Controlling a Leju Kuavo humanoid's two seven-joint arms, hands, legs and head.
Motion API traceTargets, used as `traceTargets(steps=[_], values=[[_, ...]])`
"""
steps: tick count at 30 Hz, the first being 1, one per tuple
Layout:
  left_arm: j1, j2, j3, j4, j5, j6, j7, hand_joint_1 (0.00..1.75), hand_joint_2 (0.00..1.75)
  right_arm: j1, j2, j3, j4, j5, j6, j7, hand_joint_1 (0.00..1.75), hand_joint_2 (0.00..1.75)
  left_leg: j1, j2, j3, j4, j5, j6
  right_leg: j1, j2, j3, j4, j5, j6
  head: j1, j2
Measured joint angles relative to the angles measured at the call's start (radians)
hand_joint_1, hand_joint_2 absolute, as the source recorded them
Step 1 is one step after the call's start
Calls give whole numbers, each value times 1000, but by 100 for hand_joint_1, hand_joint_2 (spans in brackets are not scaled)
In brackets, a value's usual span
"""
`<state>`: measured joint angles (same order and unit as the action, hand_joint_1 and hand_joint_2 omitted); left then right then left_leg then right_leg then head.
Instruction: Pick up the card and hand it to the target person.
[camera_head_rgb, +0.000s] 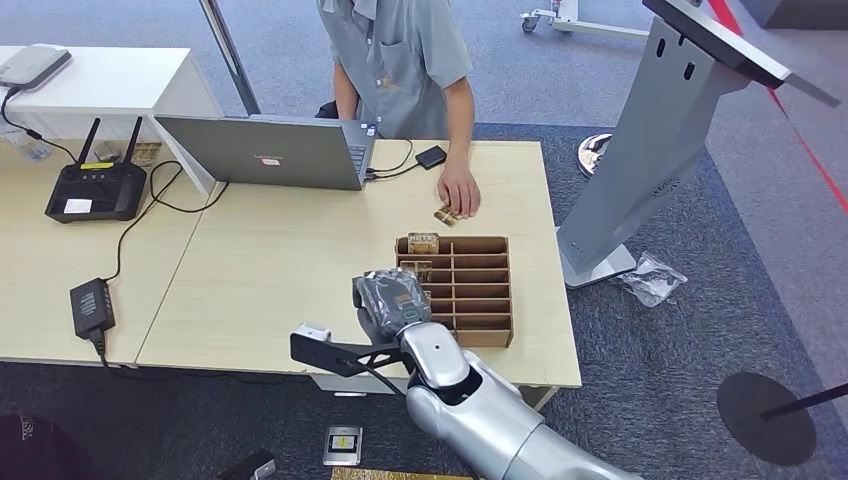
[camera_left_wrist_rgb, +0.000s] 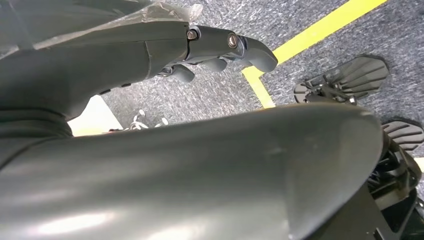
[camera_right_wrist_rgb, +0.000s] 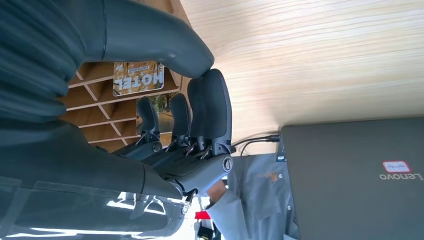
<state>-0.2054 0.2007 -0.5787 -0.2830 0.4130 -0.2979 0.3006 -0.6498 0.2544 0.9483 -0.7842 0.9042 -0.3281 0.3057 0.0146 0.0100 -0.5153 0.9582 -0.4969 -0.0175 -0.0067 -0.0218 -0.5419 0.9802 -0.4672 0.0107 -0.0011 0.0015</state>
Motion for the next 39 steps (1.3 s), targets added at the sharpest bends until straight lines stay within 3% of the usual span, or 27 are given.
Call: traceTargets(steps=[19, 39], values=[[-4, -1, 0, 0, -3, 0, 1, 0, 0, -1, -4, -1, 3, 2, -2, 4, 77, 175, 0, 0, 0, 0, 0, 0, 0, 0, 0, 0, 0, 0, 0, 0], [-42, -19, -25, 8, -33, 12, 12, 0, 0, -7, -53, -52, 24, 42, -23, 47, 90, 175, 0, 0, 0, 0, 0, 0, 0, 0, -1, 0, 0, 0, 0, 0]])
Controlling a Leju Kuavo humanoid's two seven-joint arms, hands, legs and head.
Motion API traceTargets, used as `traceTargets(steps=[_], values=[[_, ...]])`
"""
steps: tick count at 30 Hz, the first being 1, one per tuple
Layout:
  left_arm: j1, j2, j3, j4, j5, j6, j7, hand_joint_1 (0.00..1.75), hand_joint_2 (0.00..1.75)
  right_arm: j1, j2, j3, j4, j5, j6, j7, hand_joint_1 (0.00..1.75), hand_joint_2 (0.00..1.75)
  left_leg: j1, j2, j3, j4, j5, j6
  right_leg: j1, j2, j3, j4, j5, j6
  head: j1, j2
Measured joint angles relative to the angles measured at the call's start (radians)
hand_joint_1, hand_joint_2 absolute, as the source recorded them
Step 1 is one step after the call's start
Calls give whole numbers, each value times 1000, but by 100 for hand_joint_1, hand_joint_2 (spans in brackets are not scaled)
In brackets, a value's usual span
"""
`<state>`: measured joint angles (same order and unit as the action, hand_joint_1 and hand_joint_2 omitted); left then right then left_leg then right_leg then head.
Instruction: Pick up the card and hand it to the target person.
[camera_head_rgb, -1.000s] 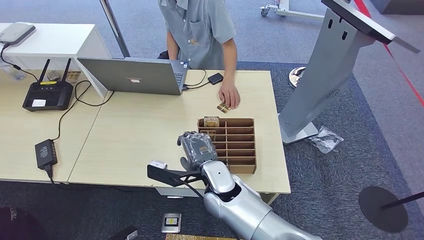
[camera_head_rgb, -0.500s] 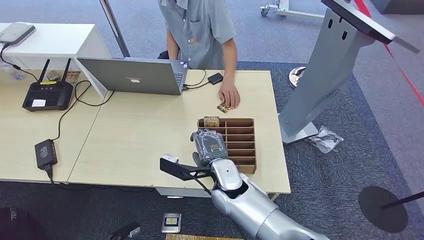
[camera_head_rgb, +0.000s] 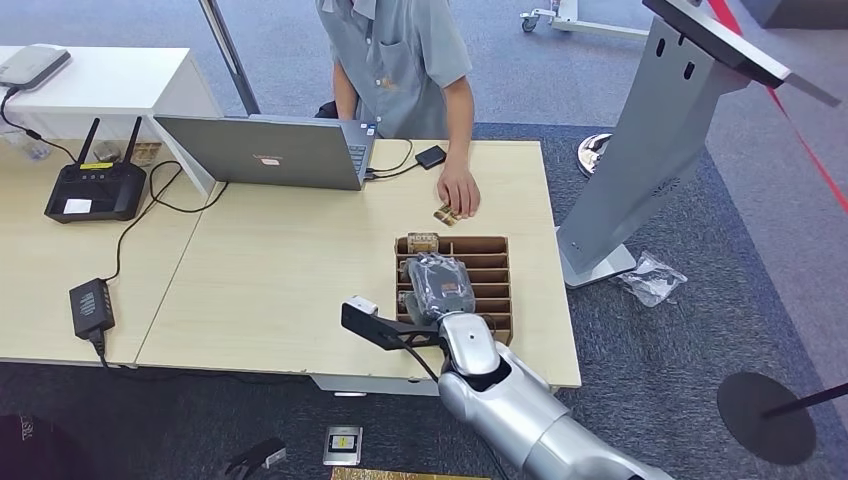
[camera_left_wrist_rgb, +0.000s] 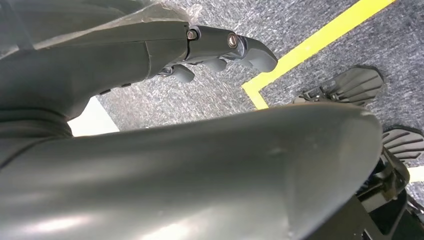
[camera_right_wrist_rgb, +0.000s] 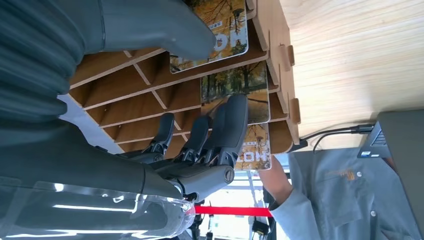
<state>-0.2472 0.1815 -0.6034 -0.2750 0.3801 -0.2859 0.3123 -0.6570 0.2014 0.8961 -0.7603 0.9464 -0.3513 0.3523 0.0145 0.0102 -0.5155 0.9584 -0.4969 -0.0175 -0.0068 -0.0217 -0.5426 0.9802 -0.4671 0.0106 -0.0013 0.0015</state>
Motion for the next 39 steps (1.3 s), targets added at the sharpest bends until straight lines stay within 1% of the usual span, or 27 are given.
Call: traceTargets(steps=[5, 10, 26, 39], values=[[-10, -4, 0, 0, -4, 1, 1, 0, 0, 1, -10, -9, 0, 7, 0, 4, 96, 175, 0, 0, 0, 0, 0, 0, 0, 0, 0, 0, 0, 0, 0, 0], [-17, -7, 0, 0, -7, 2, 2, 0, 0, 5, -17, -21, 0, 9, 0, 6, 98, 175, 0, 0, 0, 0, 0, 0, 0, 0, 0, 0, 0, 0, 0, 0], [-19, -10, -1, 0, -8, 5, 1, 0, 0, 33, -20, -23, -25, 51, 27, -11, 99, 175, 0, 0, 0, 0, 0, 0, 0, 0, 0, 0, 0, 0, 0, 0], [-19, -11, -1, 0, -15, 6, 0, 0, 0, 46, -17, -23, -45, 63, 39, -10, 130, 175, 0, 0, 0, 0, 0, 0, 0, 0, 0, 0, 0, 0, 0, 0]])
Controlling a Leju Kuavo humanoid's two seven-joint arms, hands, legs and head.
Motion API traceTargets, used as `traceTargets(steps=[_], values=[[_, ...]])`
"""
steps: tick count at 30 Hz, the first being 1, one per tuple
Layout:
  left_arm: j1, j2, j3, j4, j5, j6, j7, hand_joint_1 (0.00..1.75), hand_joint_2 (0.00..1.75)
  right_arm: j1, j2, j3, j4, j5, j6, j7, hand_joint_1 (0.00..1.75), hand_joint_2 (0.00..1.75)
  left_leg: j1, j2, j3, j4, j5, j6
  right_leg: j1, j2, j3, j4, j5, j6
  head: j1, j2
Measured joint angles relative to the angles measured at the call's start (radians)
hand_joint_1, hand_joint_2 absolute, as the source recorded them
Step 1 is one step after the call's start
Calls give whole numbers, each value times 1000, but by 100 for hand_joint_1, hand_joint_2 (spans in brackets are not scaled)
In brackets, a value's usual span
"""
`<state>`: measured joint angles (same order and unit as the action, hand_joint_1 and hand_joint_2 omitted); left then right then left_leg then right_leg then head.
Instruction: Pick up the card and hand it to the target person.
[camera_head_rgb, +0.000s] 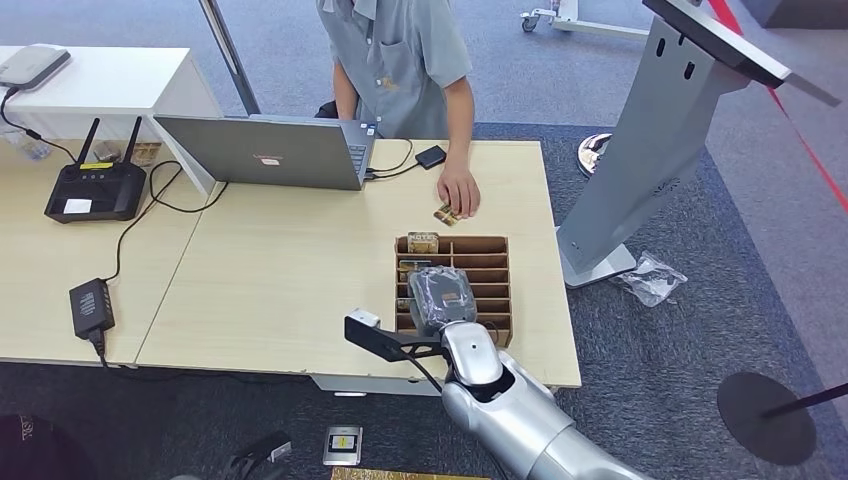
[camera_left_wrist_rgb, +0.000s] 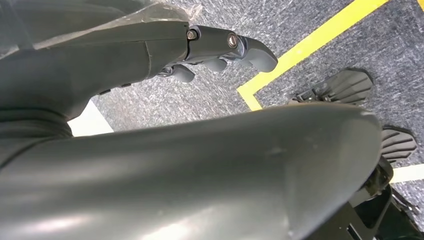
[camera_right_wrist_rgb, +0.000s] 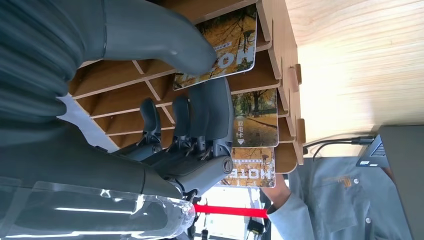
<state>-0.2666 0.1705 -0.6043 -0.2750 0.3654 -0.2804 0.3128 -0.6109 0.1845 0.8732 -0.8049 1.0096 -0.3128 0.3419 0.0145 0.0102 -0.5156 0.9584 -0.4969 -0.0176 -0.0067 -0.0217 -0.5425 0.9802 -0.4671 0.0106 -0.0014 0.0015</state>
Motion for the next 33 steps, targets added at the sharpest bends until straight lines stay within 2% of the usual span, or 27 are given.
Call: traceTargets(steps=[2, 7, 17, 25, 33], values=[[0, 0, 0, 0, -2, 0, 0, 0, 0, 0, 0, 0, 0, 2, 0, 2, 137, 175, 0, 0, 0, 0, 0, 0, 0, 0, 0, 0, 0, 0, 0, 0], [-4, 0, 0, 0, -5, 0, 0, 0, 0, 0, -2, -3, 0, 6, -1, 10, 173, 175, 0, 0, 0, 0, 0, 0, 0, 0, 0, 0, 0, 0, 0, 0], [-8, -1, 0, 0, -5, 4, -7, 0, 0, 7, -22, -33, -56, 18, -29, -14, 175, 175, 0, 0, 0, 0, 0, 0, 0, 0, 0, 0, 0, 0, 0, 0], [7, 0, 0, 2, -4, 14, -39, 0, 0, 14, -87, -75, -272, 61, -83, -123, 175, 175, 0, 0, 0, 0, 0, 0, 0, 0, 0, 0, 0, 0, 0, 0], [13, 0, 0, 6, -14, 15, -50, 0, 0, 17, -135, -130, -465, 123, -106, -116, 175, 175, 0, 0, 0, 0, 0, 0, 0, 0, 0, 0, 0, 0, 0, 0]])
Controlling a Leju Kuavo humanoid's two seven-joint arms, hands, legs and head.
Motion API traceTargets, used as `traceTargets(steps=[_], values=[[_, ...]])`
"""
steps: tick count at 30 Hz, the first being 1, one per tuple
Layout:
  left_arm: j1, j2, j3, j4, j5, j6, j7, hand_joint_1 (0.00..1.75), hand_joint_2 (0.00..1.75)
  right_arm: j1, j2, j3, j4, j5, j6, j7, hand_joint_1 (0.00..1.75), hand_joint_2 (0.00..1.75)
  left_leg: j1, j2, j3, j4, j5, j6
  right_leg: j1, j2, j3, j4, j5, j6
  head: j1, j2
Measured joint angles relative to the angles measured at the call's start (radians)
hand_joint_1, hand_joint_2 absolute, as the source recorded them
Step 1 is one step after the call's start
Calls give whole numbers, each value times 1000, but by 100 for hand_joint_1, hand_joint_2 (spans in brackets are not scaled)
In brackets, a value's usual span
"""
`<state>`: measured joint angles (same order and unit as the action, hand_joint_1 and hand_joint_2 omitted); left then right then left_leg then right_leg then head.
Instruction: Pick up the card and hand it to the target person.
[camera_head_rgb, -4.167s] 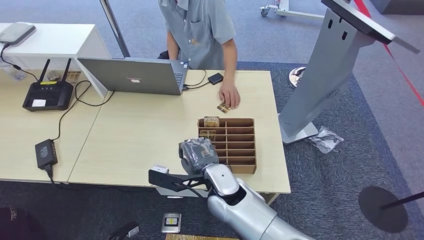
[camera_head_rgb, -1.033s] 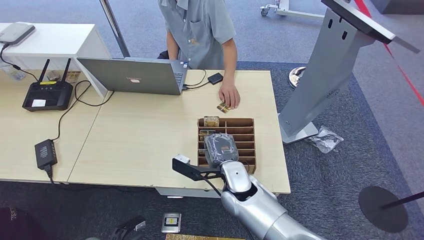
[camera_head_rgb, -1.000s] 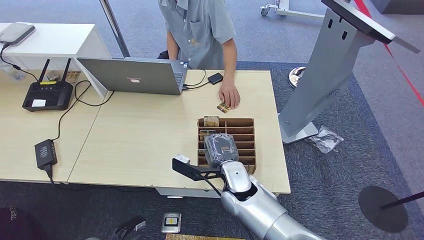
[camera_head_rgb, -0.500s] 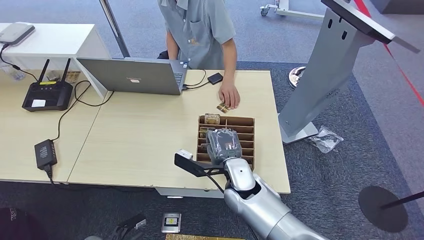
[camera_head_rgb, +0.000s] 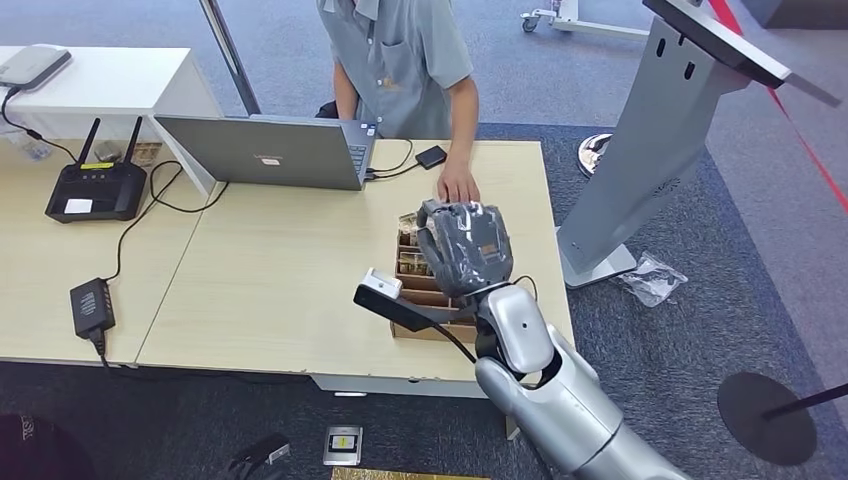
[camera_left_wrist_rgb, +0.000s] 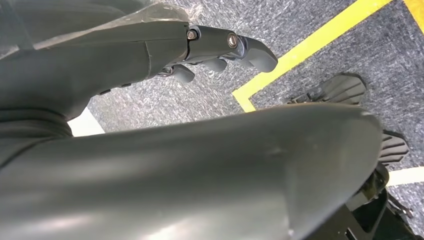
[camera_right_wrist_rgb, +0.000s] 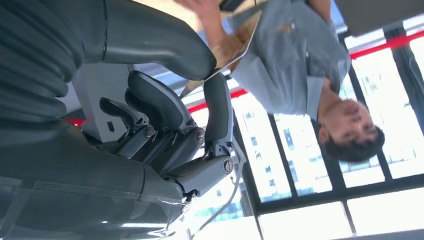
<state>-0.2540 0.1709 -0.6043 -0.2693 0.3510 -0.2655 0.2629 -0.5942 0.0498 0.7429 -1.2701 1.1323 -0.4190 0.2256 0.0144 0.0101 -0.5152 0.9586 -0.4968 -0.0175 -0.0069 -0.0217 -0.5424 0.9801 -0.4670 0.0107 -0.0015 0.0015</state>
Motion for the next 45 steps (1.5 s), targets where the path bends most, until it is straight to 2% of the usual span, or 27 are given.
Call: traceTargets(steps=[4, 11, 20, 25, 28, 30, 32, 34, 45], values=[[-1, 0, 0, 0, -10, -1, 2, 0, 0, -14, -15, -40, -45, 4, 2, 26, 175, 175, 0, 0, 0, 0, 0, 0, 0, 0, 0, 0, 0, 0, 0, 0], [-13, -2, 0, 0, -28, -5, 14, 0, 0, -71, -20, -76, -16, -29, -9, -1, 175, 175, 0, 0, 0, 0, 0, 0, 0, 0, 0, 0, 0, 0, 0, 0], [-24, -7, 0, 0, -38, -9, 16, 0, 0, -157, 18, -77, 116, -48, -4, -20, 175, 175, 0, 0, -1, 0, 0, 0, 0, 0, 0, 0, 0, 0, 0, 0], [-21, -8, 0, 0, -38, -9, 15, 0, 0, -186, 40, -73, 187, -51, 34, -20, 174, 175, 0, 0, -1, 0, 0, 0, 0, 0, 0, 0, 0, 0, 0, 0], [-17, -8, 0, 0, -38, -9, 15, 0, 0, -194, 52, -68, 230, -51, 67, -17, 152, 175, 0, -1, -1, 0, 0, 0, 0, 0, 0, 0, 0, 0, 0, 0], [-13, -8, 0, 0, -37, -9, 15, 0, 0, -195, 59, -66, 256, -52, 79, -11, 103, 175, 0, 0, -1, 0, 0, 0, 0, 0, 0, 0, 0, 0, 0, 0], [-9, -8, 0, 1, -35, -8, 16, 0, 0, -195, 64, -63, 279, -54, 91, -2, 31, 175, 0, 0, -1, 0, 0, 0, 0, 0, 0, 0, 0, 0, 0, 0], [-6, -8, 0, 1, -33, -7, 18, 0, 0, -195, 69, -60, 297, -58, 107, 8, 0, 175, 0, 0, -1, 0, 0, 0, 0, 0, 0, 0, 0, 0, 0, 0], [19, -4, 5, 2, -16, 5, 19, 0, 0, -154, 70, -51, 307, -174, 147, 41, 0, 175, 0, 0, -1, 0, 0, 0, 0, 0, 0, 0, 0, 0, 0, 0]])
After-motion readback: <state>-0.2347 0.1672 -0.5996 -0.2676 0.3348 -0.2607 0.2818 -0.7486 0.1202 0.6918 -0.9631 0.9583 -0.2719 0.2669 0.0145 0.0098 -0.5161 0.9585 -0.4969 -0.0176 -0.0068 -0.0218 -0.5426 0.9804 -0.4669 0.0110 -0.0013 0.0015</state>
